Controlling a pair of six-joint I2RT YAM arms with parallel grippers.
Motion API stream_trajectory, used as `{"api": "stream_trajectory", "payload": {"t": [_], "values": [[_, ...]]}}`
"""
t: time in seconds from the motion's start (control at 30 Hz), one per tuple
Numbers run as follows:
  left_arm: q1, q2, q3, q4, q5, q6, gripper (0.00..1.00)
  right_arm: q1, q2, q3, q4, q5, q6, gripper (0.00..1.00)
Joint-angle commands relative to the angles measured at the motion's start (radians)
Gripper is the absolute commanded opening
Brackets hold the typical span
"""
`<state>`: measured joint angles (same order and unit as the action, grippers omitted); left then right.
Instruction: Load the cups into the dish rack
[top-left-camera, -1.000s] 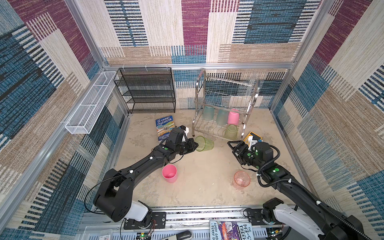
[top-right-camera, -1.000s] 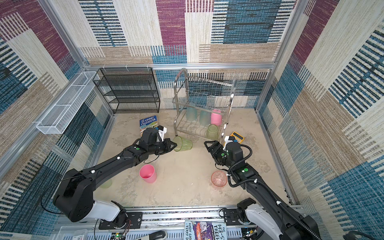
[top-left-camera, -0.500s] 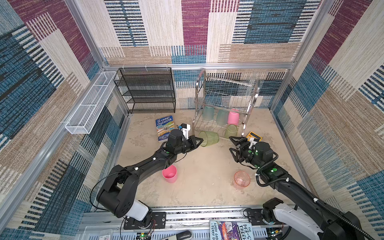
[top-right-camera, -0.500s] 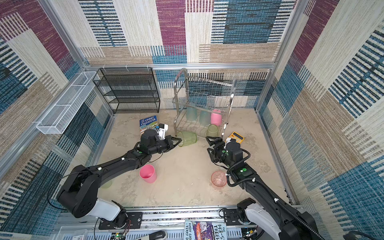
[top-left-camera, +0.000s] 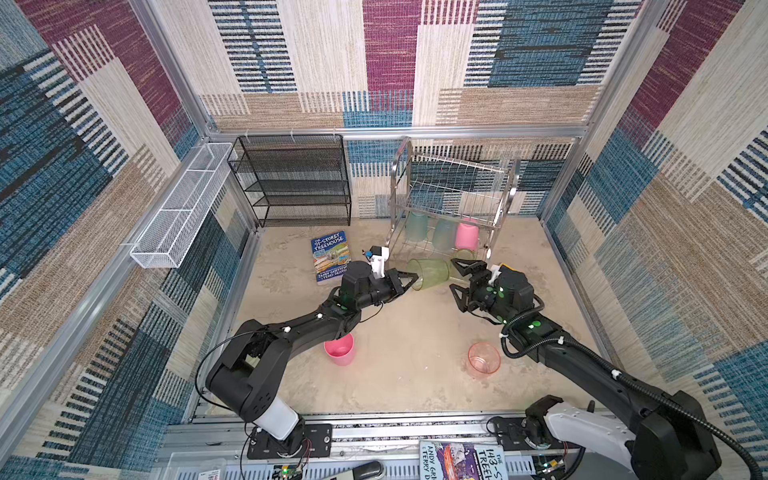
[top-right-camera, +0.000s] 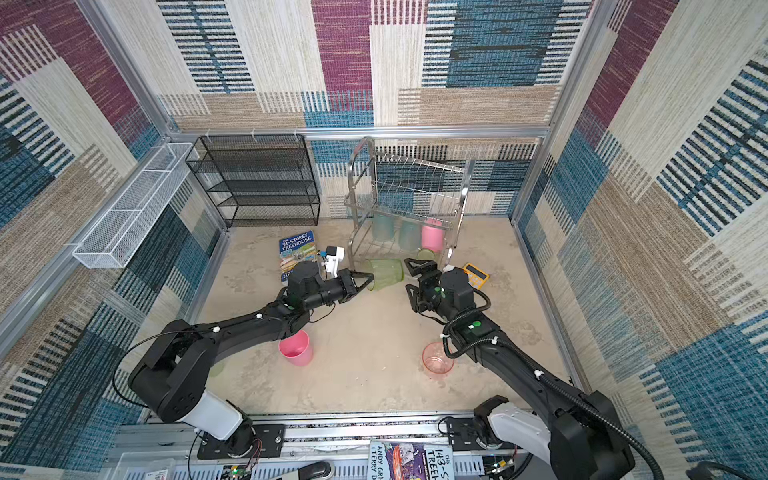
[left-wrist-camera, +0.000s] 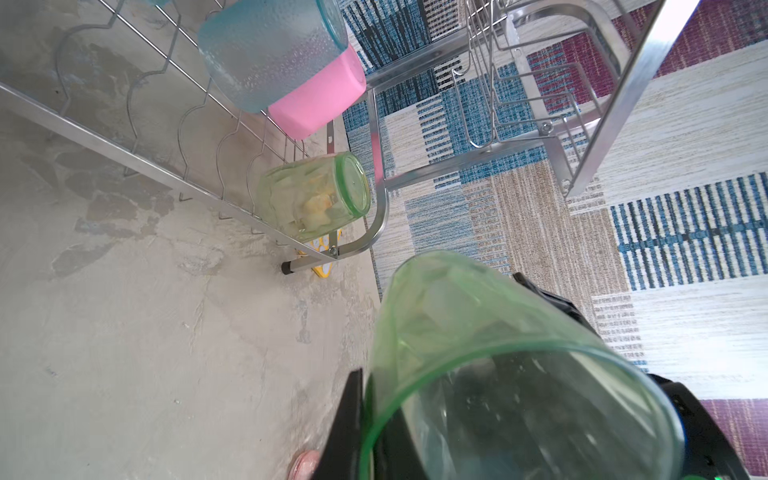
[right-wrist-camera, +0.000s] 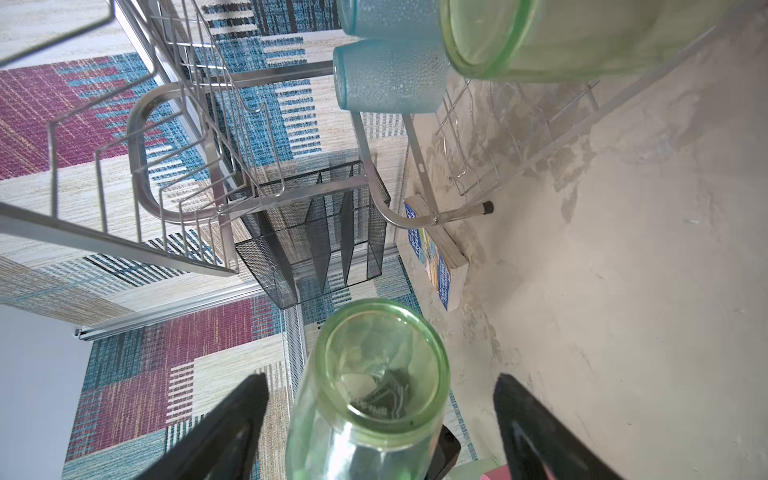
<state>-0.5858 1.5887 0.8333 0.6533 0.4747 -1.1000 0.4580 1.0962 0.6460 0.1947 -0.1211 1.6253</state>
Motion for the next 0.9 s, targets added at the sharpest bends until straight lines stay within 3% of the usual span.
{"api": "stream_trajectory", "payload": {"t": [0.0, 0.87], "values": [[-0.005, 0.002, 0.002, 0.085, 0.016, -0.025, 0.03, 0.001, 0.019, 0.014, 0.06, 0.024, 0.019, 0.88], [-0.046, 0.097, 0.077, 0.106, 0.026, -0.031, 0.05, 0.001, 0.121, 0.076, 0.096, 0.012, 0.016, 0.84]]}}
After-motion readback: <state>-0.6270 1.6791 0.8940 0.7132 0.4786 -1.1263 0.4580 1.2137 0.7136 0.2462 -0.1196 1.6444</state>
